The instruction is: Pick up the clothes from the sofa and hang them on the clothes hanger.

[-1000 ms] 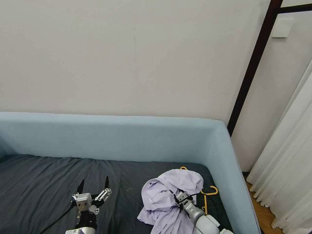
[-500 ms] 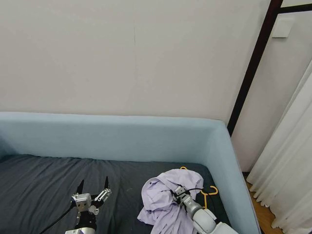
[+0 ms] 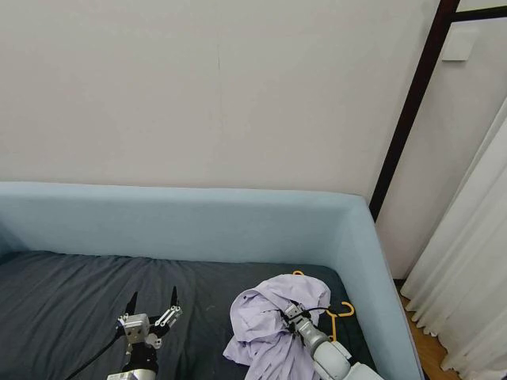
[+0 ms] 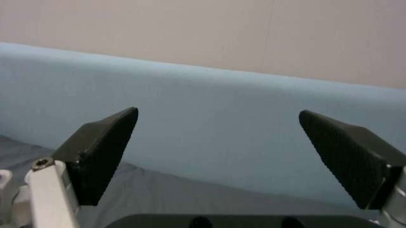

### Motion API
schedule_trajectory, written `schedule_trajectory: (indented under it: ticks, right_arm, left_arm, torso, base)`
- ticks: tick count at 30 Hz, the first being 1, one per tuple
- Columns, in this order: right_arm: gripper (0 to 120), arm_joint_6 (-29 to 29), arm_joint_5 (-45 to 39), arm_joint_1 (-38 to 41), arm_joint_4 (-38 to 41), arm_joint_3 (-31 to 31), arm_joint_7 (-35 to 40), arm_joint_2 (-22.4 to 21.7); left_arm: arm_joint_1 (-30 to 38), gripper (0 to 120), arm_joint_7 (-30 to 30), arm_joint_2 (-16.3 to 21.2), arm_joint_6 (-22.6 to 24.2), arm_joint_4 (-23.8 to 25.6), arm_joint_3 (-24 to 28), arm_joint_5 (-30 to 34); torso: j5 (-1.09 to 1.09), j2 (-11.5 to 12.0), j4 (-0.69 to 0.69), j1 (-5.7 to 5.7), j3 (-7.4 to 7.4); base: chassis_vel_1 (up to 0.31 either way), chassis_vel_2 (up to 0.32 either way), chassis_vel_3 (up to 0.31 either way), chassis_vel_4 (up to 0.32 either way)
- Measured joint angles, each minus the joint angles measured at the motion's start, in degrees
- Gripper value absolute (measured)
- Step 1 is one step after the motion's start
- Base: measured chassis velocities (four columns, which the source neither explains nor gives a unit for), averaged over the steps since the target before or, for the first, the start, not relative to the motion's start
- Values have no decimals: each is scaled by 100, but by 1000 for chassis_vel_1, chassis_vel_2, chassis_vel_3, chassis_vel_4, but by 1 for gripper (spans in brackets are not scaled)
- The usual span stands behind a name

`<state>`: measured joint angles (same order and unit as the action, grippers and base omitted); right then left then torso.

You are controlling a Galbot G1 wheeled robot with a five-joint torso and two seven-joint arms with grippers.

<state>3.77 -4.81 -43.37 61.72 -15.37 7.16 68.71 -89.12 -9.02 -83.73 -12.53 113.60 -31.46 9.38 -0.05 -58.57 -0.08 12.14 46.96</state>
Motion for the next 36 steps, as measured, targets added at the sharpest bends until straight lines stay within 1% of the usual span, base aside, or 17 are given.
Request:
schedule_trajectory:
  ticks: [3,7,10,11,12,15,19,21,23,29,33,36]
  right_arm:
    - [52,-50,66,-14,-20,-27,-1,4]
    - [48,-68,95,-27,-38,-39,-1,29]
    - [42,-66,152,-27,-104,-40,21,73]
    - [35,-46,176,-26,-123,-40,48,83]
    - [35,-46,176,-26,-123,-40,48,83]
    - [23,64,209,-27,-149,-53,149,107]
    - [20,90,253,-30,-198,-56,244,146]
    - [16,67,255,-31,-215,-54,317,164]
    - [16,46,245,-30,-213,-52,334,163]
    - [13,22,110,-30,23,-52,340,16]
    - [3,25,-7,-16,279,-48,226,-184]
    - [0,21,-23,-11,293,-9,151,-217]
  left_arm:
    - [0,100,0,5,0,0,-2,0]
    - [-2,100,-1,11,0,-2,-3,-1]
    - [-6,100,-7,30,0,-2,-7,-1]
    - [-7,100,-8,34,0,-2,-10,-1]
    - [-7,100,-8,34,0,-2,-10,-1]
    - [-15,100,-12,48,1,1,-22,-1]
    - [-18,100,-13,51,0,3,-24,-1]
    - [-19,100,-15,52,0,3,-25,-1]
    - [-19,100,-16,53,0,3,-25,-1]
    - [-6,100,-22,65,0,-3,-25,2]
    - [32,100,-25,65,-7,-41,-3,5]
    - [47,100,-25,60,-10,-56,19,5]
  torso:
    - [0,0,0,0,0]
    - [0,0,0,0,0]
    - [0,0,0,0,0]
    - [0,0,0,0,0]
    - [0,0,0,0,0]
    - [0,0,0,0,0]
    - [0,0,0,0,0]
    - [0,0,0,0,0]
    - [0,0,0,0,0]
    - [0,0,0,0,0]
    - [0,0,0,0,0]
    - [0,0,0,0,0]
  base:
    - [0,0,0,0]
    - [0,0,0,0]
    - [0,0,0,0]
    - [0,0,0,0]
    - [0,0,0,0]
    - [0,0,0,0]
    - [0,0,0,0]
    - [0,0,0,0]
    - [0,0,0,0]
    - [0,0,0,0]
    - [0,0,0,0]
    - [0,0,0,0]
